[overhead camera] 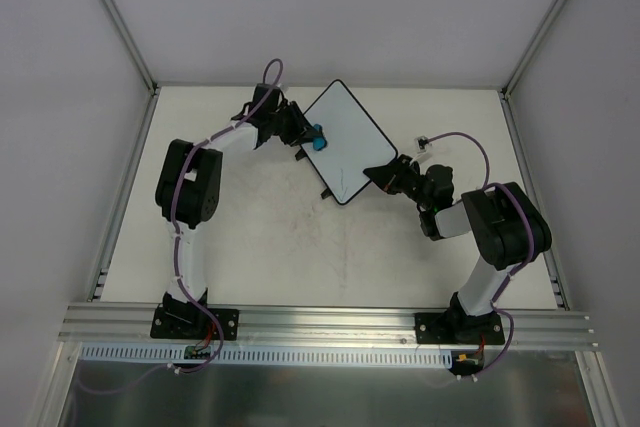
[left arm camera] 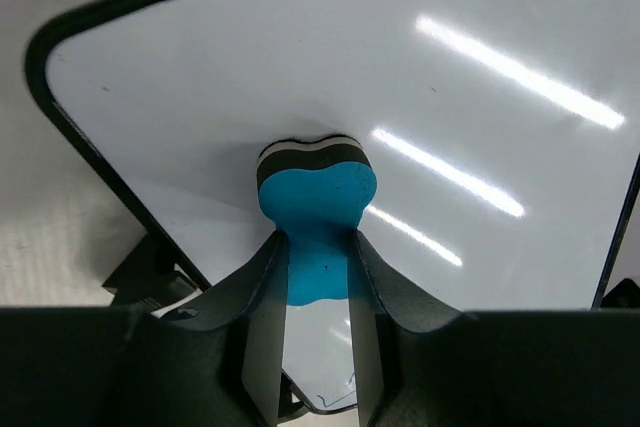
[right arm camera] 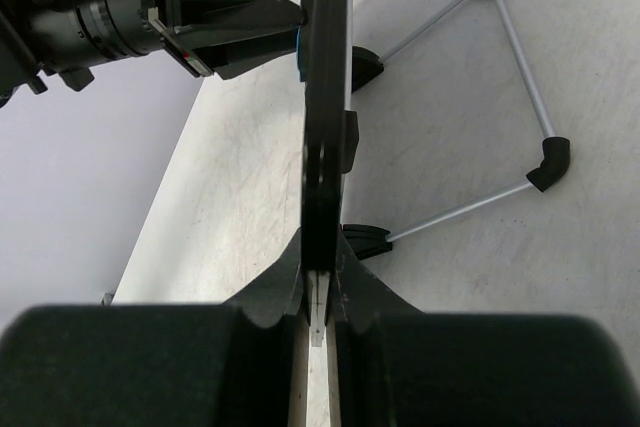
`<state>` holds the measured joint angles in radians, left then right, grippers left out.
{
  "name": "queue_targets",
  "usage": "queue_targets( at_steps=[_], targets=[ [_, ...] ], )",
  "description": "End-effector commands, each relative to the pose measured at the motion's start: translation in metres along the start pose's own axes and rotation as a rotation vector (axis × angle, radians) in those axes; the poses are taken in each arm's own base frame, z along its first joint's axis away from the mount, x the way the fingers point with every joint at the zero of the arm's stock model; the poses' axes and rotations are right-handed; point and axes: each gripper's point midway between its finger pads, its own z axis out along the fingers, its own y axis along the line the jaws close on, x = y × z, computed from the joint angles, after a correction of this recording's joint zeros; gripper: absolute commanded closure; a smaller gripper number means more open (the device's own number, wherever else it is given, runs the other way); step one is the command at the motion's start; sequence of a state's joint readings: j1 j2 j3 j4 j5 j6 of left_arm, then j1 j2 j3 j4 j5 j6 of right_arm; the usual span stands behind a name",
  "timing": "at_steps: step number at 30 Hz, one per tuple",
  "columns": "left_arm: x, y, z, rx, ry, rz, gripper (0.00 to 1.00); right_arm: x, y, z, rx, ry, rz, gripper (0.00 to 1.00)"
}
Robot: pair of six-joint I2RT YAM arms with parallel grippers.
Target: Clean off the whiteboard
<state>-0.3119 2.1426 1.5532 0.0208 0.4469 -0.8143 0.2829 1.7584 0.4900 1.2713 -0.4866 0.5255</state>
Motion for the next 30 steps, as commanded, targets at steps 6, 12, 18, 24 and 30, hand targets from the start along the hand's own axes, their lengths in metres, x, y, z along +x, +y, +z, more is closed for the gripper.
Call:
queue_targets(
  at_steps=[6,12,18,24,30],
  targets=[
    [0.058,-0.004,0.001,-0.067,0.039,0.165,1.00,-0.021,0.043,0.005,-0.163,-0.046,-0.116,1.00],
    [0.087,-0.004,0.000,-0.108,0.034,0.260,1.00,-0.021,0.045,0.005,-0.168,-0.047,-0.117,1.00],
    [0.104,-0.013,-0.004,-0.076,0.043,0.320,1.00,-0.022,0.045,0.005,-0.167,-0.048,-0.119,1.00],
    [0.119,-0.005,-0.006,-0.084,0.056,0.331,1.00,-0.022,0.045,0.005,-0.169,-0.047,-0.118,1.00],
    [0.139,-0.010,-0.003,-0.090,0.050,0.376,1.00,-0.022,0.045,0.005,-0.169,-0.045,-0.116,1.00]
  ],
)
